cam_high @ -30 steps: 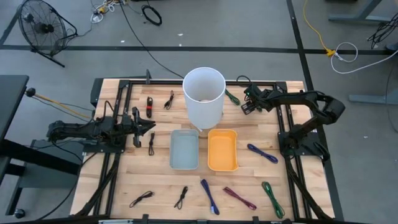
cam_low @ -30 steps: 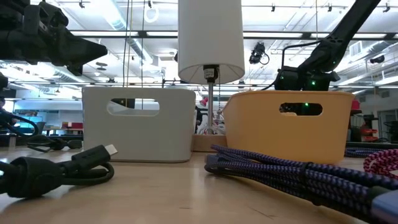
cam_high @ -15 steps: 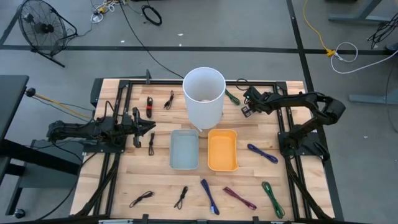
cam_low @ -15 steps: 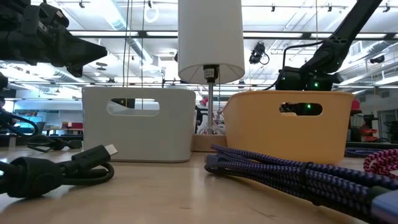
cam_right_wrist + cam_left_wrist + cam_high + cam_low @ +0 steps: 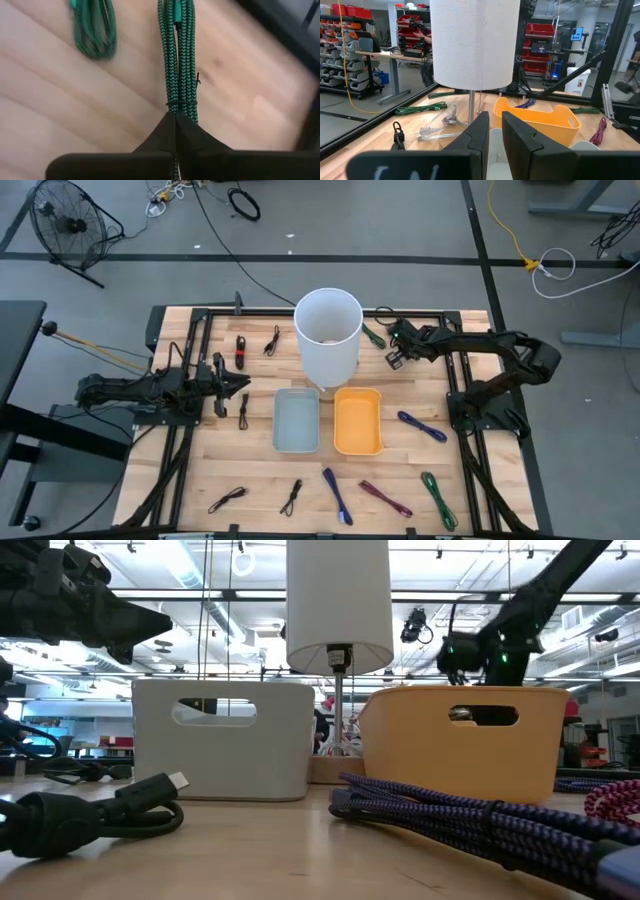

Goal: Pick & Place USB Port
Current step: Put the green charger cable into the gray bin

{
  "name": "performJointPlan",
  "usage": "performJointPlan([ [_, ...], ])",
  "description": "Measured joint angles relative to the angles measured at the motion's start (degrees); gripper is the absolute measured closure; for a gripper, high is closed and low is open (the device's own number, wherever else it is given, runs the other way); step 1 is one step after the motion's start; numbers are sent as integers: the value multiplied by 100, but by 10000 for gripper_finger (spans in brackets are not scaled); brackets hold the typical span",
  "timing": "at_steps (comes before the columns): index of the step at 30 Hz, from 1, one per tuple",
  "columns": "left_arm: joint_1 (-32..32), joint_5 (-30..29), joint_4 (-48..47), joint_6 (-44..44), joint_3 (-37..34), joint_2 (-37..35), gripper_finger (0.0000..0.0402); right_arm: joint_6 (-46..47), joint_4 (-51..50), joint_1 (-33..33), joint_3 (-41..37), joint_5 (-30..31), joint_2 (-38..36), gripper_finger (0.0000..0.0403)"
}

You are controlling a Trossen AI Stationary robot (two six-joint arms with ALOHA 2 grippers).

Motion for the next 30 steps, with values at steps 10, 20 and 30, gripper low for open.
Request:
performJointPlan([
  [10, 0, 0, -2, -1, 0, -1, 346, 427, -1490, 895, 721, 55, -1017, 403],
  [20, -2, 0, -2, -1, 0, 1, 346, 1555, -2403, 2657, 796, -226, -2255, 403],
  [30, 0, 0, -2, -3, 0, -1, 346, 2736, -2396, 4685, 796, 127, -2698, 403],
])
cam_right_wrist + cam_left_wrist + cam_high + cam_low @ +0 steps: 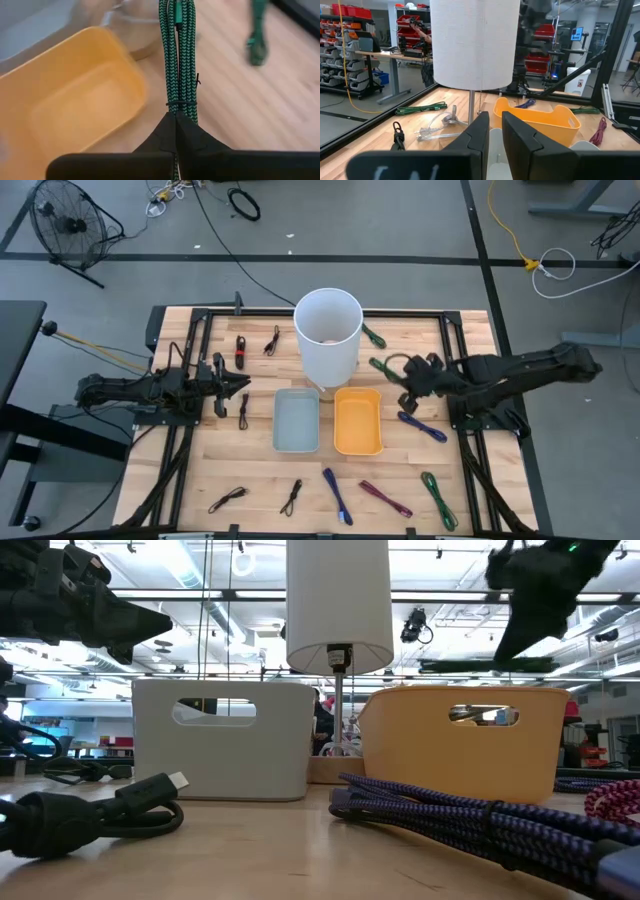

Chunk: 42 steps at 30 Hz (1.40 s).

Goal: Pick & Place USB Port
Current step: Put the green charger cable into the gray bin

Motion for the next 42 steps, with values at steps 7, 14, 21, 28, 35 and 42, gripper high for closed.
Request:
performJointPlan([
  [7, 0, 0, 0, 0, 0, 0, 346, 294, 731, 1260, 0, 277, 2, 403],
  [14, 0, 13, 1, -3, 0, 1, 346, -432, 2480, 2302, 2, 701, 212, 403],
  [21, -17, 1296, 479, -357, 0, 14, 346, -1777, 4279, 2597, 7, 1194, 824, 403],
  [28, -334, 1408, 1399, -260, 216, 767, 325, -2584, 5252, 2374, 7, 1275, 1298, 403],
  [35, -803, 1201, 2329, 78, 1127, 2559, 246, -3439, 5944, 2166, 123, 1173, 1316, 403],
  [42, -1000, 1296, 2977, 649, 2347, 4535, 210, -4143, 5940, 2121, 682, 1113, 1470, 403],
])
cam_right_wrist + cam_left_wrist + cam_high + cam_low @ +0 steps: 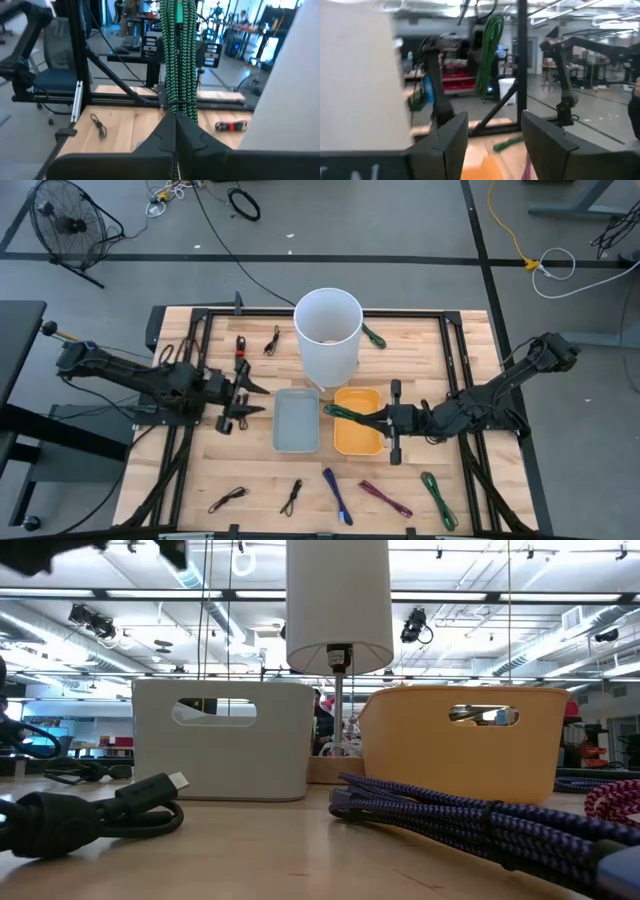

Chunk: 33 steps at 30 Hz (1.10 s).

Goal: Pick & Place USB Port
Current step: Put the green charger cable into the gray bin

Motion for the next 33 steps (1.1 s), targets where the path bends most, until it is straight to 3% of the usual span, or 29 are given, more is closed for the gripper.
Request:
performJointPlan([
  [7, -68, 66, 387, 499, 1222, 1474, 209, -688, 21, -134, 520, 26, 559, 403],
  [15, -64, 493, 443, 655, 2039, 2550, 209, -834, 158, -418, 731, -27, 887, 403],
  [22, -23, 457, 554, 808, 2334, 2906, 209, -757, 259, -531, 738, -326, 934, 403],
  [28, 147, -170, 530, 1037, 2365, 2940, 209, -743, 271, -531, 738, -328, 934, 403],
  [33, 239, 240, 693, 898, 2365, 2940, 209, -763, 279, -581, 738, -325, 959, 403],
])
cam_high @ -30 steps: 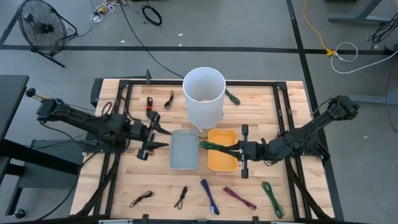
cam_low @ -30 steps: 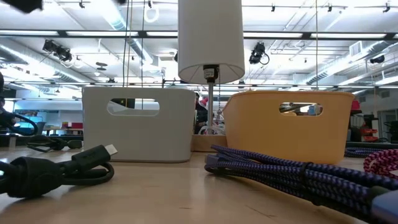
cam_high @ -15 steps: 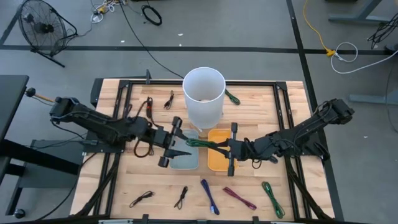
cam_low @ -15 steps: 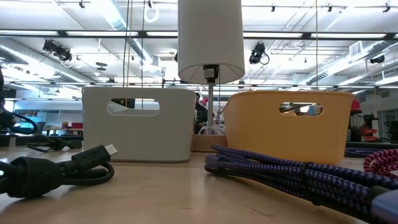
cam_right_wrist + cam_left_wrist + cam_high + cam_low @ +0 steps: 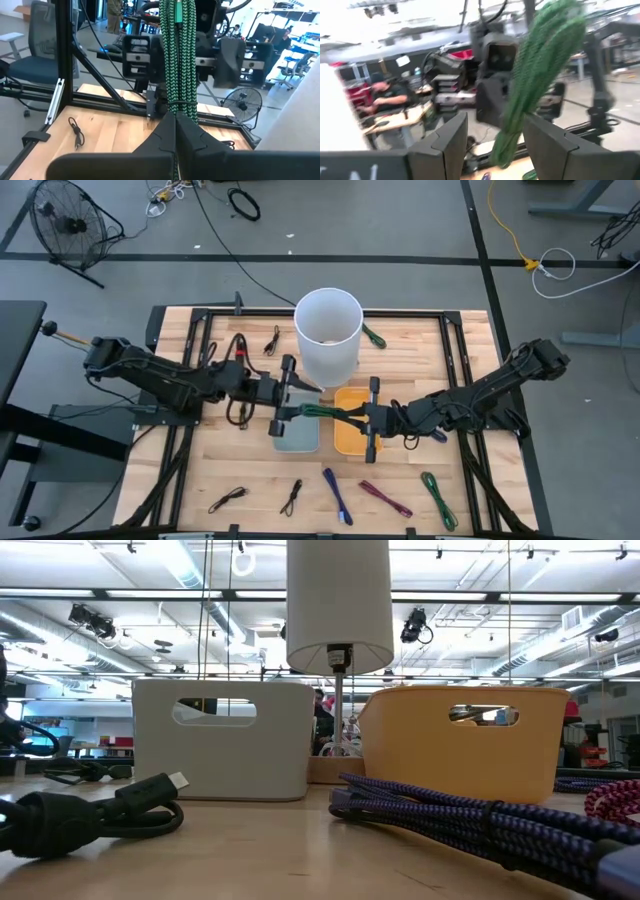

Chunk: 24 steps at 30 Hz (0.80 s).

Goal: Pick & Place USB Port
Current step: Put the green charger cable into the gray bin

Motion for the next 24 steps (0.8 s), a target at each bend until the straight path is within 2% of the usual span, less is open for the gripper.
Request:
performJointPlan([
  [6, -53, 443, 39, -183, 0, 0, 209, 21, 11, -125, 0, -4, 78, 403],
  [12, -82, 131, 229, -146, -4, 136, 212, 67, 68, -238, 0, -241, 117, 403],
  [15, -77, -6, 139, -141, -7, 191, 254, 67, 72, -238, 0, -279, 117, 403],
  [18, -74, 18, 92, 0, -8, 179, 349, 67, 50, -238, 0, -289, 117, 403],
  [19, -74, 23, 80, 37, -9, 179, 370, 67, 33, -238, 0, -290, 117, 401],
  [24, -83, -62, -107, 3, -7, 172, 377, 61, -85, -236, 0, -296, 117, 381],
])
